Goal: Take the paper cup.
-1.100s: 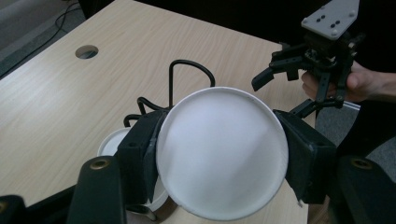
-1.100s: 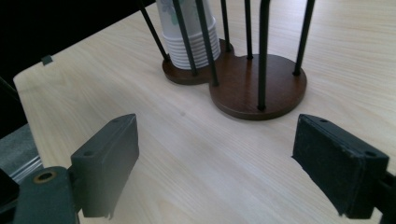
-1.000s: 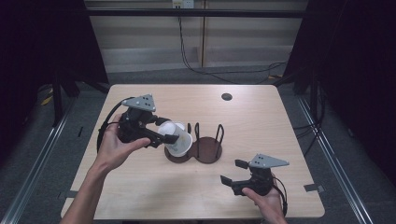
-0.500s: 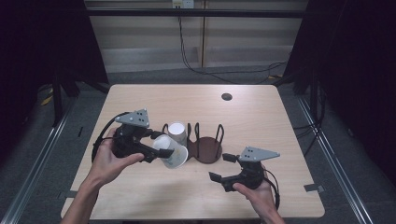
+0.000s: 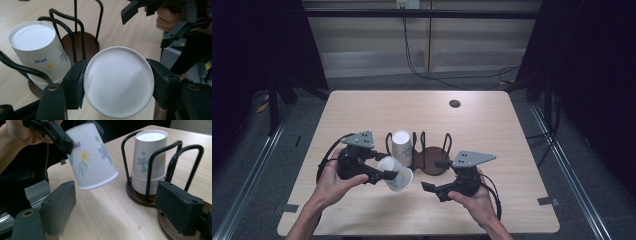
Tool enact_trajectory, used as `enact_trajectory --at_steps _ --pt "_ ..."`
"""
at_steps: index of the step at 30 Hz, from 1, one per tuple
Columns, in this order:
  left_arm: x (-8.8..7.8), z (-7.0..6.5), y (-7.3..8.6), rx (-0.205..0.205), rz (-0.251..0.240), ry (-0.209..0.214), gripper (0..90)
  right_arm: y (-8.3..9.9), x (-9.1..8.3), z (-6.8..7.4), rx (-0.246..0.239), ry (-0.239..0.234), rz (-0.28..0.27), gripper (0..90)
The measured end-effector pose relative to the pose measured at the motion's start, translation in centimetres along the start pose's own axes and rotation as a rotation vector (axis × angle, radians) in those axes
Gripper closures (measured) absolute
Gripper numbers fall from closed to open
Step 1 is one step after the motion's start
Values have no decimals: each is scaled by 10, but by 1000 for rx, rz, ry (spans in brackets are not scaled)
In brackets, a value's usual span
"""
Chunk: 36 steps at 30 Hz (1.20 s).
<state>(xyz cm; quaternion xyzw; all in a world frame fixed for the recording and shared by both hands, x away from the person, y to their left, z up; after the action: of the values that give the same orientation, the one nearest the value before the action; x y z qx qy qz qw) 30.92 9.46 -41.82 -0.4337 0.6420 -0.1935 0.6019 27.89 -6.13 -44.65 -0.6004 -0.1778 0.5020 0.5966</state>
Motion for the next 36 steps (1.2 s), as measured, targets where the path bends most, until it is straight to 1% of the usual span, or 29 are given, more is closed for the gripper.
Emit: enact_trajectory --at_steps 1,4,5,6,7,9,10,12,13,15,16,17,18,19,21,22,24,25,26,27,28,29,30,32,35,36 --pt "0 -1 0 -3 -9 8 370 -1 2 2 -3 -6 -2 167" --pt "0 0 2 -7 -8 8 370 -4 8 7 -12 -27 2 167" --pt "1 -1 2 -10 -18 7 370 -5 10 9 -19 -32 3 166" --pt "1 -1 3 -14 -15 12 370 -6 12 11 -25 -39 6 161" --pt "2 -1 3 -8 -13 9 371 -7 13 12 -29 -47 9 153" --pt "2 -2 3 -12 -17 14 371 -10 16 15 -37 -60 12 140" --pt "2 -2 3 -11 -20 9 371 -12 17 15 -36 -65 8 140" --pt "3 -4 2 -13 -30 16 371 -13 19 15 -38 -75 3 139" --pt "4 -5 2 -19 -28 28 371 -12 21 15 -38 -76 1 139" --pt "5 -7 0 -22 -27 38 371 -10 25 17 -36 -87 3 139" --pt "6 -9 0 -24 -26 51 371 -9 27 18 -39 -91 3 140" --pt "5 -11 -1 -18 -27 57 371 -7 29 18 -41 -92 6 139" --pt "6 -13 -3 -21 -27 61 371 -6 31 19 -43 -98 4 140" --pt "7 -14 -3 -14 -24 57 371 -5 32 19 -43 -105 -1 140" --pt "8 -16 -6 -12 -25 65 371 -2 35 20 -28 -119 -4 140" --pt "8 -16 -7 -10 -28 62 371 -1 36 21 -29 -132 1 140" --pt "8 -18 -8 -14 -37 73 371 1 36 24 -39 -139 0 140" --pt "7 -19 -9 -1 -46 74 372 1 36 24 -40 -143 -3 140" --pt "8 -21 -9 3 -41 85 372 1 36 25 -43 -148 -7 141" --pt "8 -21 -9 14 -44 79 373 1 37 25 -47 -149 -7 147" --pt "9 -23 -9 4 -46 94 373 2 38 25 -49 -150 -3 158" --pt "10 -23 -8 9 -42 92 373 2 39 25 -55 -150 -4 172" --pt "10 -22 -9 15 -52 90 373 3 40 25 -60 -151 -7 176" --pt "11 -23 -8 4 -50 114 373 4 42 26 -55 -162 -6 172" --pt "11 -24 -8 4 -50 118 373 4 46 28 -69 -166 -12 171" --pt "10 -25 -9 -3 -56 125 373 4 47 29 -73 -171 -9 168"
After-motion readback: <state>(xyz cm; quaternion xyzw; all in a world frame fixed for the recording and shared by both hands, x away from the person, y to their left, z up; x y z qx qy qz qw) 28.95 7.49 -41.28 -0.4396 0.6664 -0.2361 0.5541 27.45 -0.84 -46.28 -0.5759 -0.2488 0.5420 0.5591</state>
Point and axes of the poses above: each handheld gripper's, and its own axes: x roughly forward along the jaws, y roughly out of its underside, z roughly to its left, the point moved 9 cm from there along x, roughly forward along the jaws
